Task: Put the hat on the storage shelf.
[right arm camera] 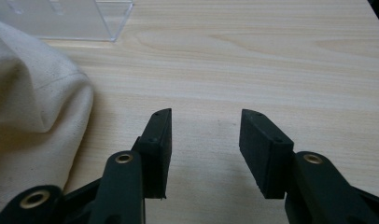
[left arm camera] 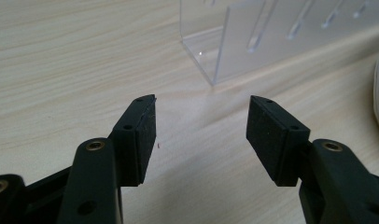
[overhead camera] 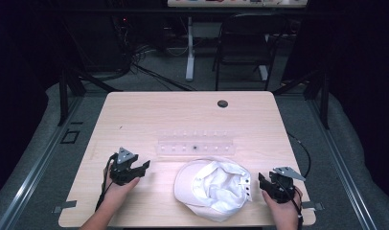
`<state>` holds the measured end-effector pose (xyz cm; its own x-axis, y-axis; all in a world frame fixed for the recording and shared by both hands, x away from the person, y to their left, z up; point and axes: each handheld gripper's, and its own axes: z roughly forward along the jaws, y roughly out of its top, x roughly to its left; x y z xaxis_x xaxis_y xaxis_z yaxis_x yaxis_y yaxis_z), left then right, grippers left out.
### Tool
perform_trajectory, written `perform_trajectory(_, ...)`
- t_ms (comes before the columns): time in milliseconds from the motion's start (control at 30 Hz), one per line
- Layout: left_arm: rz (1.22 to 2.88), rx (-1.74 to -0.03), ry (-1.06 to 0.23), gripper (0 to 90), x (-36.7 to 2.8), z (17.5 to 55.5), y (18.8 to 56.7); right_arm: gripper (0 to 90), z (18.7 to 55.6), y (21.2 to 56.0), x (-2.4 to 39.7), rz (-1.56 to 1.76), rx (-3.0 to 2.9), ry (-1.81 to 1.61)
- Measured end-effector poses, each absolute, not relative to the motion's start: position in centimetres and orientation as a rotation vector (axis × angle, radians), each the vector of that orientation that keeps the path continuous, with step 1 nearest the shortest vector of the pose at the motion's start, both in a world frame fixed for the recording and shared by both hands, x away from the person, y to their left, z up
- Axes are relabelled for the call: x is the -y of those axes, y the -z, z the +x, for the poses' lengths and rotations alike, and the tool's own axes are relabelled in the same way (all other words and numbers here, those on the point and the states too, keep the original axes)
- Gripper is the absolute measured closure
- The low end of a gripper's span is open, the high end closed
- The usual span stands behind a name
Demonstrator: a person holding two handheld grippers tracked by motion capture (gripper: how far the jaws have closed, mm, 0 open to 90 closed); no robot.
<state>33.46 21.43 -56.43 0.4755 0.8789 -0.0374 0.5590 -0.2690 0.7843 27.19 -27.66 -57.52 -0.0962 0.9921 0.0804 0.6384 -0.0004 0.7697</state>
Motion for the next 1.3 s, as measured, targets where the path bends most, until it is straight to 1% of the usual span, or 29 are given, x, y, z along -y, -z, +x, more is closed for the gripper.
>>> perform_trajectory(67, 1.900, -1.218, -0.502, 43.3, -21.4, 33.4, 56.4, 53.8, 27.2, 57.5, 27.6, 1.687, -1.783, -0.930)
perform_trajectory(133, 1.885, -1.233, -0.491, 43.2, -21.2, 33.3, 56.3, 53.8, 27.2, 57.4, 27.6, 1.705, -1.786, -0.952)
perform_trajectory(267, 1.891, -1.224, -0.504, 35.5, -20.8, 33.2, 56.2, 52.2, 27.2, 57.1, 27.3, 1.707, -1.808, -0.960)
perform_trajectory(333, 1.886, -1.218, -0.548, 31.9, -20.8, 33.2, 56.0, 52.2, 27.2, 57.0, 27.2, 1.713, -1.829, -0.947)
perform_trajectory(400, 1.883, -1.216, -0.557, 31.9, -21.0, 33.2, 55.7, 52.2, 27.2, 57.0, 27.1, 1.716, -1.829, -0.950)
perform_trajectory(533, 1.869, -1.196, -0.585, 32.0, -21.9, 33.1, 55.0, 52.9, 27.3, 56.5, 26.8, 1.719, -1.847, -0.954)
perform_trajectory(567, 1.875, -1.190, -0.584, 35.6, -22.1, 33.0, 54.9, 52.8, 27.4, 56.1, 26.8, 1.732, -1.871, -0.958)
perform_trajectory(600, 1.864, -1.179, -0.581, 35.6, -22.2, 33.0, 54.9, 52.8, 27.4, 56.1, 26.8, 1.732, -1.871, -0.958)
perform_trajectory(633, 1.877, -1.171, -0.585, 39.1, -22.4, 33.0, 54.8, 52.8, 27.4, 56.0, 26.7, 1.739, -1.876, -0.963)
perform_trajectory(733, 1.868, -1.173, -0.632, 43.3, -22.4, 32.9, 54.9, 52.7, 27.7, 55.6, 26.6, 1.743, -1.932, -0.924)
perform_trajectory(967, 1.935, -1.201, -0.639, 43.8, -21.8, 32.8, 55.6, 52.1, 28.3, 53.6, 27.0, 1.836, -2.034, -0.884)
perform_trajectory(1200, 1.970, -1.165, -0.646, 43.9, -20.9, 32.4, 55.6, 52.1, 28.6, 51.7, 26.9, 1.863, -2.140, -0.859)
perform_trajectory(1300, 1.975, -1.156, -0.611, 43.9, -20.7, 32.3, 55.7, 51.4, 28.3, 50.9, 26.6, 1.847, -2.170, -0.857)
